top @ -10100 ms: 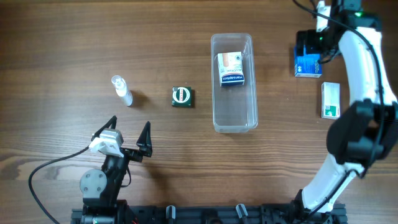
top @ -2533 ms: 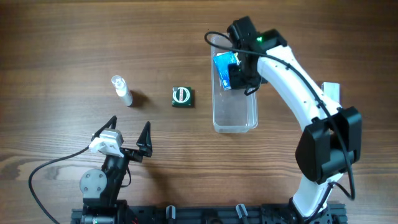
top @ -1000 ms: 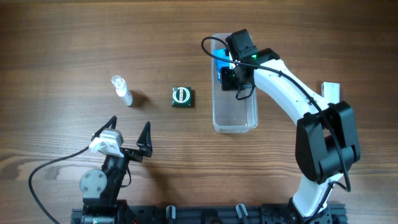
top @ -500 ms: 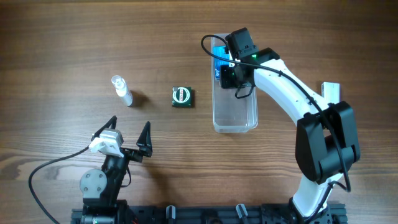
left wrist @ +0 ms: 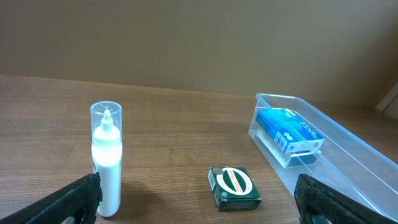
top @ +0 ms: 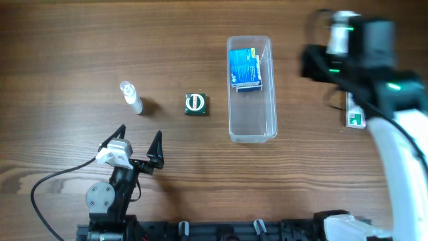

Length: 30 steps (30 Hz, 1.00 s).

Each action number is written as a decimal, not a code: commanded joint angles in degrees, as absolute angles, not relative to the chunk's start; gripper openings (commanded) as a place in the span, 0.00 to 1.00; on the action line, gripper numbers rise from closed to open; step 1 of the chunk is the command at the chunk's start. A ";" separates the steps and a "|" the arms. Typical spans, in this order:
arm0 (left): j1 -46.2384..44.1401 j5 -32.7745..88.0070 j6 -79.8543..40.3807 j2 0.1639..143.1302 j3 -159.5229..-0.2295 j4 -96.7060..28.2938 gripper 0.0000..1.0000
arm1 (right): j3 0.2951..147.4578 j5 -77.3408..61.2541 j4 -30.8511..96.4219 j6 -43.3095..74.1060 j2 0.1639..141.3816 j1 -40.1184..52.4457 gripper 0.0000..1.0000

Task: Pack container
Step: 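Move the right gripper to the white-green Panadol box and grasp it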

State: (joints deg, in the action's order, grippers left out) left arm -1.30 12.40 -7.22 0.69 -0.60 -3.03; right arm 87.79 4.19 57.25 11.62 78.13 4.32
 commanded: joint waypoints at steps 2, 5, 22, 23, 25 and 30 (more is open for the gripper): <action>-0.73 12.10 -7.77 0.16 -0.32 -3.27 1.00 | 87.11 7.25 59.68 5.65 79.40 -8.21 1.00; -0.73 12.12 -7.77 0.16 -0.32 -3.27 1.00 | 85.71 7.05 58.67 0.51 82.54 -14.41 1.00; -0.73 12.12 -7.77 0.16 -0.32 -3.27 1.00 | 85.47 3.38 53.52 -13.39 112.36 -19.49 1.00; -0.73 12.12 -7.77 0.16 -0.32 -3.27 1.00 | 85.45 3.36 53.36 -13.52 112.84 -19.49 1.00; -0.73 12.12 -7.77 0.16 -0.32 -3.27 1.00 | 85.45 3.38 53.12 -13.52 113.45 -19.59 1.00; -0.73 12.12 -7.77 0.16 -0.32 -3.27 1.00 | 85.36 3.38 53.06 -13.41 115.98 -19.97 0.99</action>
